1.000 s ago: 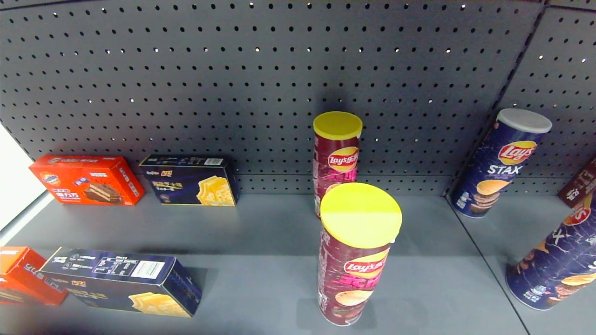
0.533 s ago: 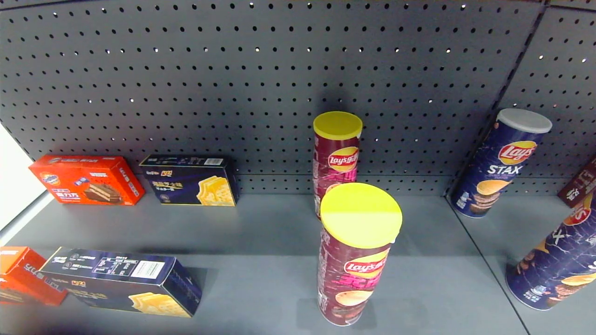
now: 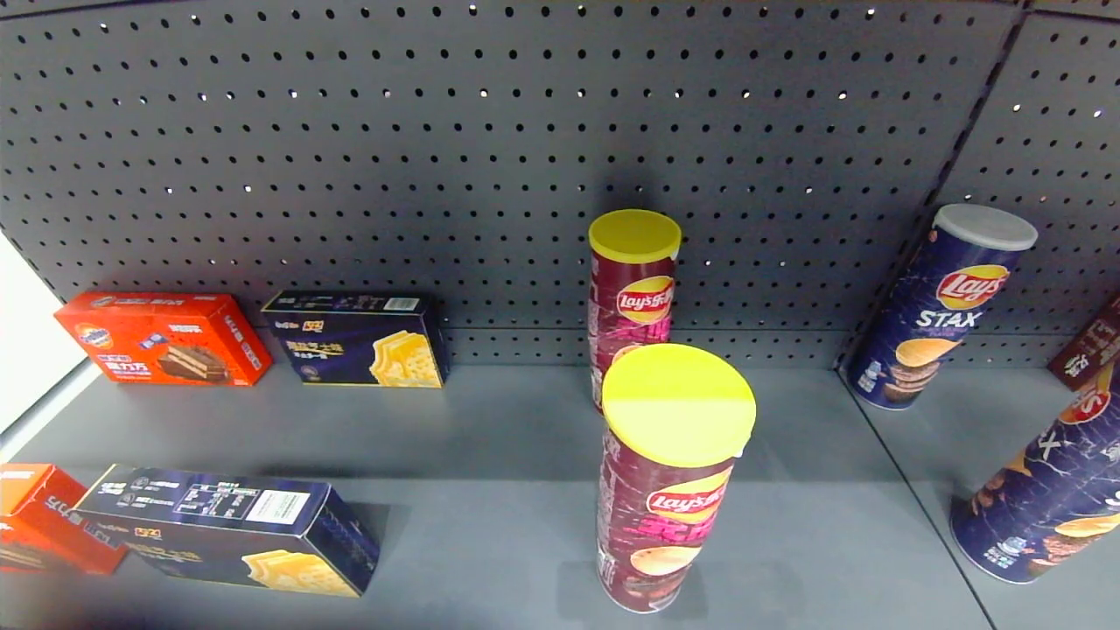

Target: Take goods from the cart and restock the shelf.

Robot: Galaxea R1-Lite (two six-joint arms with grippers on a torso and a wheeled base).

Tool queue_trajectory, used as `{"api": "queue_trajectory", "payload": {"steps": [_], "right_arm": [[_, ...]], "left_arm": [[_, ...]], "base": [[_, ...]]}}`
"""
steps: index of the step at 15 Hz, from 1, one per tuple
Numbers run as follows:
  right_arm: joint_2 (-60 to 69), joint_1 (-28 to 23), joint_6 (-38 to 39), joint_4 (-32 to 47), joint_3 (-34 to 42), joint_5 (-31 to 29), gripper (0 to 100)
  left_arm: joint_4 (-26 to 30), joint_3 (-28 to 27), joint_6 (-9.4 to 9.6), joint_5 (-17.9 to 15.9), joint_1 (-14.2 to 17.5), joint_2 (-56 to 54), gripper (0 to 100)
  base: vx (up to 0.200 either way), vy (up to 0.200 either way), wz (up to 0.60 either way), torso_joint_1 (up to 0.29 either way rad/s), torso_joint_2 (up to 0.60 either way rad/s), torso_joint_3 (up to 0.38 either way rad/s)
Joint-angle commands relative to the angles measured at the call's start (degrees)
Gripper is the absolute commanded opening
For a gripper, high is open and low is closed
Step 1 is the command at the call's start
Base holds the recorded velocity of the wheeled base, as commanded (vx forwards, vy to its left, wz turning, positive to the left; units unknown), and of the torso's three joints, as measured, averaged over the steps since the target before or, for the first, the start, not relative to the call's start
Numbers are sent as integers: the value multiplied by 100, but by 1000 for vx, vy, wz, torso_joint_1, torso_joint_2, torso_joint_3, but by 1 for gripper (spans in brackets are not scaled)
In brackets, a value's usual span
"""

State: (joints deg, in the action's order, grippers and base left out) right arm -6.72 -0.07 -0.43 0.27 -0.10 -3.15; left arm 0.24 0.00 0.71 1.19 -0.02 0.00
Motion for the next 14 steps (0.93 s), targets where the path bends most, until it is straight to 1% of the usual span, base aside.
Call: {"api": "queue_trajectory", "payload": {"steps": [1, 2, 14], "right_arm": [[232, -160, -1, 0, 1, 60, 100], [672, 42, 8, -9, 1, 156, 100], [672, 7, 34, -9, 1, 156, 100]], "left_arm": [[2, 0, 0, 4, -6, 9, 100], [2, 0, 0, 4, 2, 9, 100], [2, 0, 0, -5, -6, 9, 100]], "base": [[0, 0, 0, 0, 0, 0], [0, 0, 0, 0, 0, 0], [0, 0, 0, 0, 0, 0]]}}
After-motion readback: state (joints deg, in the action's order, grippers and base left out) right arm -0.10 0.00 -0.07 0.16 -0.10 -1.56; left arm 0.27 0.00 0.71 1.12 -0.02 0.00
